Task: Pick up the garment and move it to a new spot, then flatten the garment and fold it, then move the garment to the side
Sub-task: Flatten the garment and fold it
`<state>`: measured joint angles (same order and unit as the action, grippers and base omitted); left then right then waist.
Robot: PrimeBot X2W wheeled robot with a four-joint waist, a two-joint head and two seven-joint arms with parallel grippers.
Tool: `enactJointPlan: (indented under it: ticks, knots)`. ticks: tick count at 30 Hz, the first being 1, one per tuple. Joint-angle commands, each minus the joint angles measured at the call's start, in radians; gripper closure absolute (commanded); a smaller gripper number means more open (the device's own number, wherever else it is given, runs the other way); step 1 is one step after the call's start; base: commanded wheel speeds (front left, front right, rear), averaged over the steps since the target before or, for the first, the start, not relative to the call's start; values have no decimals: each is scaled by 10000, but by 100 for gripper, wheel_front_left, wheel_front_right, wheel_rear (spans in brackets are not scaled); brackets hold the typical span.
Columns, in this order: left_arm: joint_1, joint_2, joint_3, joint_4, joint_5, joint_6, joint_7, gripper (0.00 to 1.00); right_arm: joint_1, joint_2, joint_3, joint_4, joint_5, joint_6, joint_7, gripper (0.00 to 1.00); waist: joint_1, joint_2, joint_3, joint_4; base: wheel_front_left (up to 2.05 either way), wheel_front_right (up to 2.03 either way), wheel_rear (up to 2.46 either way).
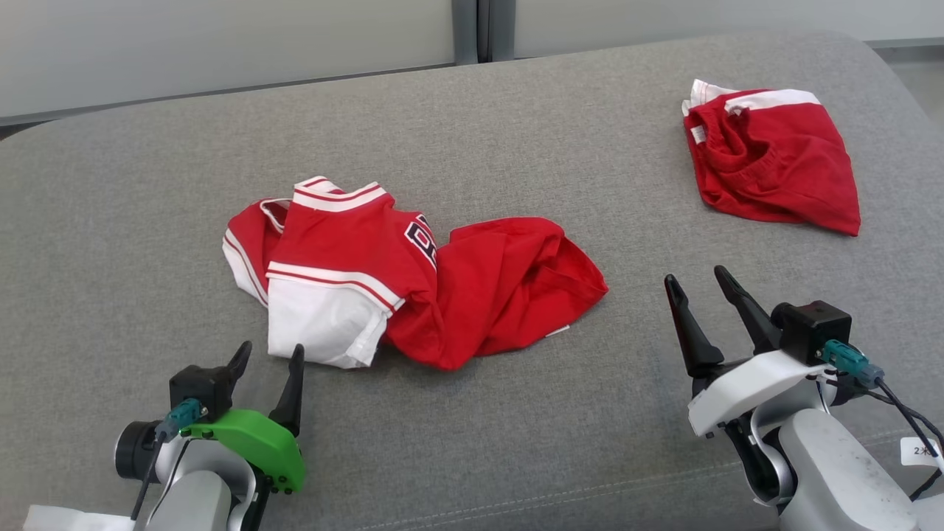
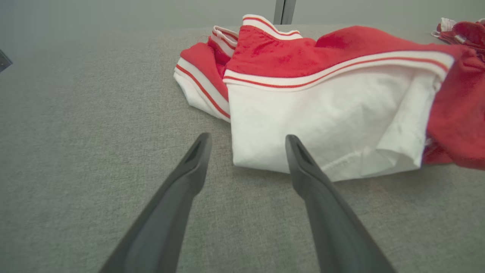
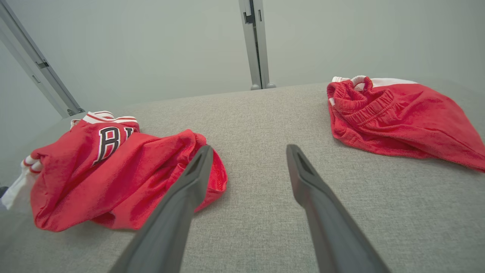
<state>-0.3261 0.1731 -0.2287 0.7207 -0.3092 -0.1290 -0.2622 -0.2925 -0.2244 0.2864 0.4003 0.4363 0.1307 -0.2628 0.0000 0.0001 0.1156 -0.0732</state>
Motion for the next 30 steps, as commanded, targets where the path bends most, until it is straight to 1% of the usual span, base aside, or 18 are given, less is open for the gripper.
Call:
enactJointPlan:
  ticks: [1,6,10,11,12,13,14,15,16,17,21,27,30]
  knots:
    - [-313,167,-261,270,-286,-14,-17,0,-63,4,-6,10,15,-1,-34,0,0,-1,118,-186,0,0,0]
    - [-741,412,-980,1242,-997,-14,-17,0,-110,-1,-23,19,4,-1,-36,0,0,-1,166,-313,0,0,0]
    - [-998,463,-1478,1670,-1556,-15,-18,0,-122,-1,-33,31,-10,-1,-36,0,0,-1,169,-339,0,0,0]
    - [-1036,488,-1572,1709,-1669,-16,-18,2,-130,-2,-26,30,-7,-1,-36,0,0,-1,168,-339,0,0,0]
    - [-1071,489,-1653,1659,-1762,-16,-18,21,-136,-9,-21,28,-2,-1,-36,0,0,-1,166,-334,0,0,0]
    - [-1105,512,-1700,1586,-1833,-16,-18,35,-139,-21,-27,23,5,-1,-36,0,0,-1,165,-325,0,0,0]
    - [-1101,528,-1740,1568,-1916,-16,-18,54,-137,-32,-29,24,9,-1,-34,0,0,-1,158,-315,0,0,0]
    - [-1083,527,-1795,1574,-1978,-16,-18,67,-139,-36,-23,33,6,-1,-36,0,0,-1,146,-303,0,0,0]
    - [-1088,536,-1837,1593,-2020,-16,-18,76,-140,-37,-9,43,0,-1,-34,0,0,-1,132,-295,0,0,0]
    - [-1096,555,-1858,1610,-2072,-16,-18,100,-141,-33,4,51,-11,-1,-36,0,0,-1,114,-288,0,0,0]
    - [-1033,571,-1868,1565,-2105,-17,-18,100,-64,-58,-26,77,-49,-1,-36,0,0,-1,3,-221,0,0,0]
    - [-534,543,-1445,762,-1806,-17,-18,100,224,-14,-108,137,0,-1,-36,0,0,-1,-318,57,0,0,0]
    - [-372,533,-1412,679,-1687,-17,-17,100,250,27,-20,170,34,-1,-36,0,0,-1,-413,167,0,0,0]
